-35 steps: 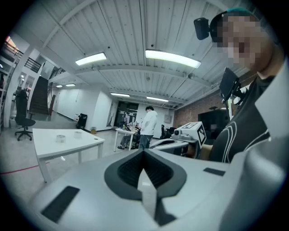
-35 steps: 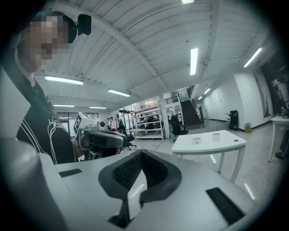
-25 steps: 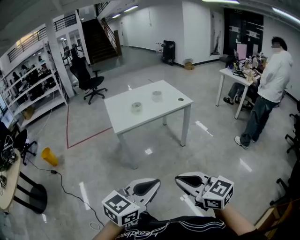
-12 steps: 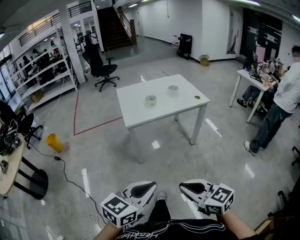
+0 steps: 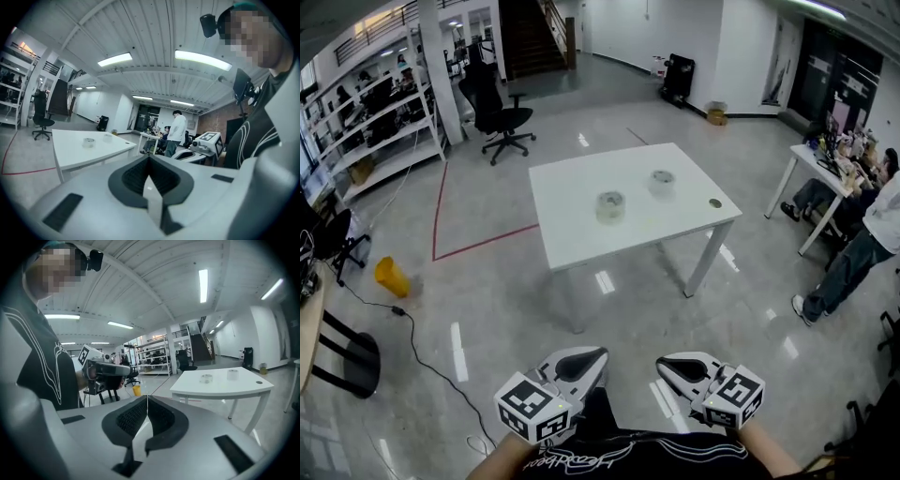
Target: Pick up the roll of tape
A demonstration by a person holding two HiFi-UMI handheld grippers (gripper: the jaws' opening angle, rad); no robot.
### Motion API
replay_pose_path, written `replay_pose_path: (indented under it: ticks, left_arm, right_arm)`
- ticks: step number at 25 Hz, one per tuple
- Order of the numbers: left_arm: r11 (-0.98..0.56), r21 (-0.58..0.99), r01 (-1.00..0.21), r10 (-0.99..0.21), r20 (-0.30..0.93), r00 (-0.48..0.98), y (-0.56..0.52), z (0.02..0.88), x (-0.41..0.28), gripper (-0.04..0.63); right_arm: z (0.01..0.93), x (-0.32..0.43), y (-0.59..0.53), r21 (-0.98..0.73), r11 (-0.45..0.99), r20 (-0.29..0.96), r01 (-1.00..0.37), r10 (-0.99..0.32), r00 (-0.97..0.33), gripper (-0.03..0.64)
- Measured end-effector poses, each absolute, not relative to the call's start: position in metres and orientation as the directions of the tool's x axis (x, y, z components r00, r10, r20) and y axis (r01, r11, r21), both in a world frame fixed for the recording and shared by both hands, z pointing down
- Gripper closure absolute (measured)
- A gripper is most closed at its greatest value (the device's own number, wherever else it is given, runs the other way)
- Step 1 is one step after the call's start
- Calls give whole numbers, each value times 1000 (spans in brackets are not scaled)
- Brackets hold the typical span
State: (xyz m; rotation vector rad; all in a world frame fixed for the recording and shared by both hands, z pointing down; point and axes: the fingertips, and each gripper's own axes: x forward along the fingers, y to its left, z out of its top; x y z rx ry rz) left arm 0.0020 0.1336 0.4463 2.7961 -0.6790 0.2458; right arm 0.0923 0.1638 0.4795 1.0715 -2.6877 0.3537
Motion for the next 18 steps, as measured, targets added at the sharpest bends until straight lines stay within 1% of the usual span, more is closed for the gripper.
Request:
replay_pose_path:
  ticks: [3, 8, 11, 14, 18]
  left_arm:
    - [-861, 204, -466, -415, 248, 875, 66, 456, -3, 592]
    - [-883, 210, -420, -359, 275, 892, -46, 452, -11, 592]
    - [-888, 218, -404, -338, 286, 897, -103, 451, -13, 592]
    - [-893, 222, -392, -325, 285, 902, -143, 448, -12, 592]
    - [-896, 236, -377, -303, 297, 906, -166, 450, -10, 592]
  right_arm:
    - [487, 91, 98, -122, 675, 322, -727, -666, -673, 604]
    - [488, 86, -20, -95, 660, 393, -746, -663, -637, 604]
    - [479, 89, -78, -103, 634, 378, -766, -688, -620, 604]
    - [470, 89, -120, -80, 627, 370, -775, -704, -607, 604]
    - [475, 89, -145, -69, 622, 389, -780, -703, -595, 604]
